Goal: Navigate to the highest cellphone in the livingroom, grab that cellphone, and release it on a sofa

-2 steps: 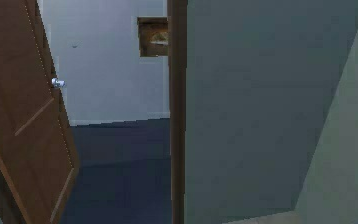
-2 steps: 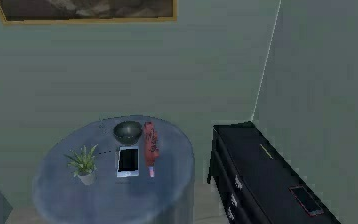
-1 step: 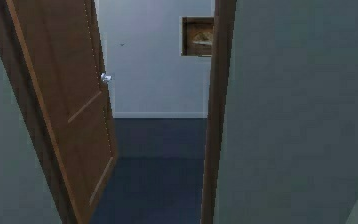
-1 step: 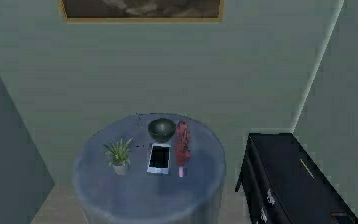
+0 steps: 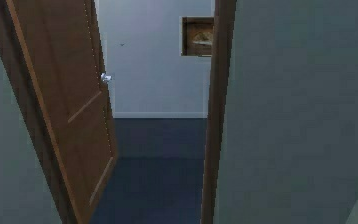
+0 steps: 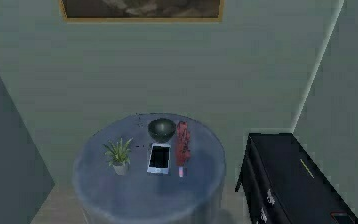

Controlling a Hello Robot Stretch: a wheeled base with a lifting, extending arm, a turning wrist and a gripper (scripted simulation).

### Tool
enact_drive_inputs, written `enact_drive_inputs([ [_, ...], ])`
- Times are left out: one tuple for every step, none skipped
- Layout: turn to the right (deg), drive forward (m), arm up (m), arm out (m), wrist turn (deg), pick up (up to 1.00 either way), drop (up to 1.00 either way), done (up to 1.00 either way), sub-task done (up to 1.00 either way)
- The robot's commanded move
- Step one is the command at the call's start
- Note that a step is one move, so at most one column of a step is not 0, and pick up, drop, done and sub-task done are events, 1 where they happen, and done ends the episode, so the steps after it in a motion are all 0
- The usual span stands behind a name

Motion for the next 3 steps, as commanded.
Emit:
enact_drive_inputs([
  [0.0, 0.00, 0.38, 0.00, 0.0, 0.00, 0.00, 0.00, 0.00],
  [0.0, 0.00, 0.00, 0.28, 0.0, 0.00, 0.00, 0.00, 0.00],
  [0.0, 0.00, 0.00, 0.00, 45.0, 0.00, 0.00, 0.00, 0.00],
])
